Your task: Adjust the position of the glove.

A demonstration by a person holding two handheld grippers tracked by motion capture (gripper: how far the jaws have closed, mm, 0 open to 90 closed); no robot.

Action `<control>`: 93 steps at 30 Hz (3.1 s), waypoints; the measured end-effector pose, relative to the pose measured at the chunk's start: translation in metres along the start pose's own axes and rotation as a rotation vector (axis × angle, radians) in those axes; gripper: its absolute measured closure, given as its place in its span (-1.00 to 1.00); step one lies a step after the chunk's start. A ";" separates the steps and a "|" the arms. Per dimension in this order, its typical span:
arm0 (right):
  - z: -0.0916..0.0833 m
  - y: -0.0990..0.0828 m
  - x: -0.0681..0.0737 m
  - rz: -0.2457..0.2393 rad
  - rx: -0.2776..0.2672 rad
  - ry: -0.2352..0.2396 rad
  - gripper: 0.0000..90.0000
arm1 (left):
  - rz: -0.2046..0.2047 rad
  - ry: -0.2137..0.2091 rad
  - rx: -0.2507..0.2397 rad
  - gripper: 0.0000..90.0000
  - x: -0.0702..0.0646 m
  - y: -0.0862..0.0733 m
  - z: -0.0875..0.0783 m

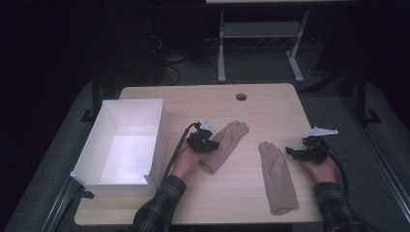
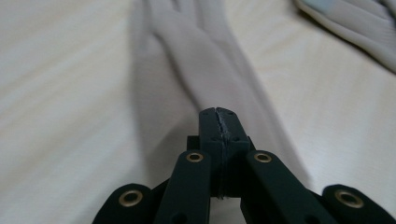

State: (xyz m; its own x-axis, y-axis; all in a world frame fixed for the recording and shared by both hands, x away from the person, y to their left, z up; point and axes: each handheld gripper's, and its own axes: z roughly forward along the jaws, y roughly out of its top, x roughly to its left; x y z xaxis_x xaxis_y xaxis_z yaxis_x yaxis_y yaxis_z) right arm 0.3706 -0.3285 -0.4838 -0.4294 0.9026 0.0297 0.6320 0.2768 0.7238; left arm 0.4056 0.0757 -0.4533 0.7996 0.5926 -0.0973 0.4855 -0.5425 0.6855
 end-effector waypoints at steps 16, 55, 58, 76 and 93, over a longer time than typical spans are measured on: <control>0.000 0.000 0.000 0.001 -0.001 0.000 -0.67 | 0.009 0.013 0.046 0.99 0.002 -0.006 0.005; 0.000 0.000 0.001 -0.001 0.002 0.005 -0.67 | -0.001 0.003 0.028 0.29 -0.026 -0.036 -0.040; 0.000 0.000 0.001 -0.001 0.002 0.004 -0.67 | -0.007 -0.002 0.027 0.25 -0.023 -0.036 -0.036; -0.001 -0.001 0.003 -0.023 -0.002 0.023 -0.55 | -0.003 -0.028 0.054 0.71 -0.029 -0.044 -0.025; -0.048 -0.007 0.033 -0.101 0.079 0.289 1.00 | 0.002 -0.031 0.061 0.85 -0.029 -0.043 -0.024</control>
State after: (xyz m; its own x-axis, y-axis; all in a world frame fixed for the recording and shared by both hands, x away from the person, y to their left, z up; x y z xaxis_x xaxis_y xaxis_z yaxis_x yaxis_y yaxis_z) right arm 0.3202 -0.3164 -0.4547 -0.6509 0.7413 0.1637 0.6204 0.3952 0.6774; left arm 0.3528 0.0962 -0.4623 0.8106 0.5733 -0.1194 0.5040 -0.5791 0.6408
